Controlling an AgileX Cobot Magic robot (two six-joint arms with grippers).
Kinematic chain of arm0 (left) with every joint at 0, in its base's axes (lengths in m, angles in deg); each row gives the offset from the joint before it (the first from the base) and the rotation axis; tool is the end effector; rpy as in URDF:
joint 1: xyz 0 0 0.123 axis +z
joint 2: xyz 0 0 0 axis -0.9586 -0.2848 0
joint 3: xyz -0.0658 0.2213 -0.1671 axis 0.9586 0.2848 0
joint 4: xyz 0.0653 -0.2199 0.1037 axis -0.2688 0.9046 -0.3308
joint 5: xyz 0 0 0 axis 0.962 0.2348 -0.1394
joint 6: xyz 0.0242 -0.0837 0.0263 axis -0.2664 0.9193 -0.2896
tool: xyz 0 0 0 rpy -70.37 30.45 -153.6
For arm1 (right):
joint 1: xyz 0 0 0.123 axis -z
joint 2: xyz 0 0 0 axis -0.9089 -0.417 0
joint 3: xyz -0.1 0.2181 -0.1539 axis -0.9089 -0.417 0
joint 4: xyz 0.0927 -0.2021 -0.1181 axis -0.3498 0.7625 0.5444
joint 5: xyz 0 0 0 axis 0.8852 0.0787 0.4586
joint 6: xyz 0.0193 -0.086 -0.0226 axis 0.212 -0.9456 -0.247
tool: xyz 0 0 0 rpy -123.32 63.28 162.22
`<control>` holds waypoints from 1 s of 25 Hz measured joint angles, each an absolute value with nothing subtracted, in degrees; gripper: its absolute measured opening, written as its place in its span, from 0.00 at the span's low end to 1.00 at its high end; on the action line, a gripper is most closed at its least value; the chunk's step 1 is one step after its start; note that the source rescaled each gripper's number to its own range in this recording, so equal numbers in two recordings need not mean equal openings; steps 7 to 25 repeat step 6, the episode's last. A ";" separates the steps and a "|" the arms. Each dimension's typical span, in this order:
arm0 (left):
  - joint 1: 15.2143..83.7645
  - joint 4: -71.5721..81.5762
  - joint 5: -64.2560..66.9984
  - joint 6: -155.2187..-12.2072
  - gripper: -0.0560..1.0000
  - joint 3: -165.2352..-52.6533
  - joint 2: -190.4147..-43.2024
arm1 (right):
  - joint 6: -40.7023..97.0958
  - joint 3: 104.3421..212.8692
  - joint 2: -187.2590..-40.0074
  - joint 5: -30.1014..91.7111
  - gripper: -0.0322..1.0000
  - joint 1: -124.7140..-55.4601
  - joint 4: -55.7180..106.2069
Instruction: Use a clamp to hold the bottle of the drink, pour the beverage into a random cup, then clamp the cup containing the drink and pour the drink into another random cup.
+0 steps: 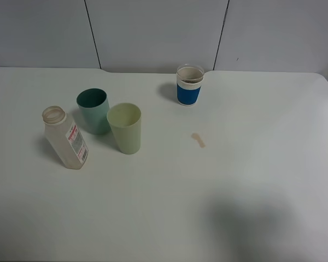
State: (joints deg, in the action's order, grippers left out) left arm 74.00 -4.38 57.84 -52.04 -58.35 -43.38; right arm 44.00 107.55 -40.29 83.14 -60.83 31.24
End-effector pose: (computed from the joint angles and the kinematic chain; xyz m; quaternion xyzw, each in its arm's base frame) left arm -0.0061 -0.0059 0.2797 0.0151 0.8477 -0.0223 0.5298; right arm -0.0066 0.0032 0.2785 -0.0197 0.8533 -0.0361 0.5198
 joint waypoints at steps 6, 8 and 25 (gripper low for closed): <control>74.00 -4.38 57.84 -52.04 1.00 -58.35 -43.38 | 47.16 107.55 -40.29 83.07 0.97 -60.83 32.56; 74.00 -4.38 57.84 -52.04 1.00 -58.35 -43.38 | 47.16 107.55 -40.29 83.07 0.97 -60.83 32.56; 74.00 -4.38 57.84 -52.04 1.00 -58.35 -43.38 | 47.16 107.55 -40.29 83.07 0.97 -60.83 32.56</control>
